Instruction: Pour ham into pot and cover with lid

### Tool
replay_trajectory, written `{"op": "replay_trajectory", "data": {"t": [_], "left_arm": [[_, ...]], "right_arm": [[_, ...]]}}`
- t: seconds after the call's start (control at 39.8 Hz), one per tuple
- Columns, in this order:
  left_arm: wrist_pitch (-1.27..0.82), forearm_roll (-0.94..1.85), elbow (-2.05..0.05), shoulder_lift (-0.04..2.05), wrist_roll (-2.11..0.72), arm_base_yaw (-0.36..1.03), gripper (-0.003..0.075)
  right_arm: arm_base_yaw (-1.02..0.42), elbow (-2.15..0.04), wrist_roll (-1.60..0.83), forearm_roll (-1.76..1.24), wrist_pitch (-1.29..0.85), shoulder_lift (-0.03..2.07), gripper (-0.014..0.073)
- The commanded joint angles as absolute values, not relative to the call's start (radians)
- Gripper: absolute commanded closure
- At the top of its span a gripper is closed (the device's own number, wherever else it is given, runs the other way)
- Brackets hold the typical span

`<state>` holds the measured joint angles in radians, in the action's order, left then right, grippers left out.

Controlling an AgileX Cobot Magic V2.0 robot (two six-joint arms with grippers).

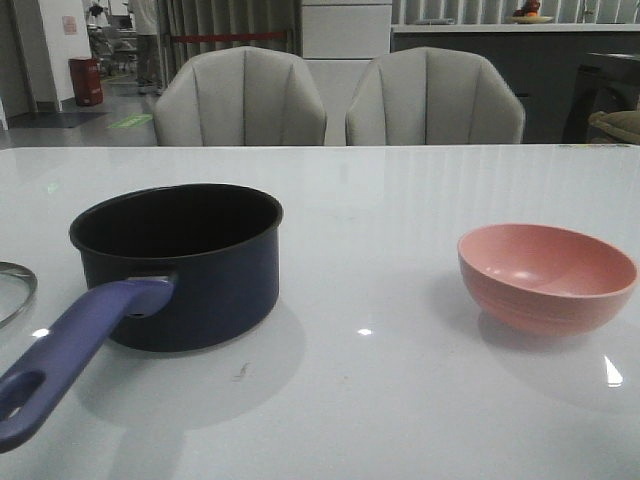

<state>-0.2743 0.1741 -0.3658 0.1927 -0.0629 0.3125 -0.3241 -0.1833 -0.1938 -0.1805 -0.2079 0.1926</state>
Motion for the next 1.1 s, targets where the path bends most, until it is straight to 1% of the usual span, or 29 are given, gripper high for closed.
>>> {"op": "replay_trajectory", "data": {"t": [0.0,0.13,0.28,0.43,0.5,0.58,0.78,0.95,1.08], "left_arm": [[-0.221,0.185,-0.455,0.268,-0.065,0.296,0.0065],[-0.308,0.187,-0.551,0.393,-0.023,0.231,0.0065],[-0.429,0.188,-0.667,0.565,0.062,0.101,0.0065],[-0.558,0.191,-0.780,0.770,0.062,-0.025,0.0065],[-0.619,0.191,-0.847,0.913,0.062,-0.083,0.0065],[-0.658,0.191,-0.902,1.013,0.062,-0.106,0.0065],[-0.833,0.181,-1.066,1.293,0.062,-0.106,0.0065],[-0.931,0.140,-1.184,1.450,0.062,-0.106,0.0066],[-0.963,0.073,-1.245,1.524,0.062,-0.106,0.0065]], "right_arm": [[-0.325,-0.211,-0.201,-0.185,-0.132,0.200,0.0449],[-0.325,-0.211,-0.201,-0.185,-0.132,0.200,0.0449],[-0.325,-0.211,-0.201,-0.185,-0.132,0.200,0.0449],[-0.325,-0.211,-0.201,-0.185,-0.132,0.200,0.0449],[-0.325,-0.211,-0.201,-0.185,-0.132,0.200,0.0449],[-0.325,-0.211,-0.201,-0.185,-0.131,0.200,0.0449],[-0.325,-0.211,-0.201,-0.185,-0.131,0.200,0.0449],[-0.325,-0.211,-0.201,-0.185,-0.131,0.200,0.0449],[-0.325,-0.211,-0.201,-0.185,-0.131,0.200,0.0449]]}}
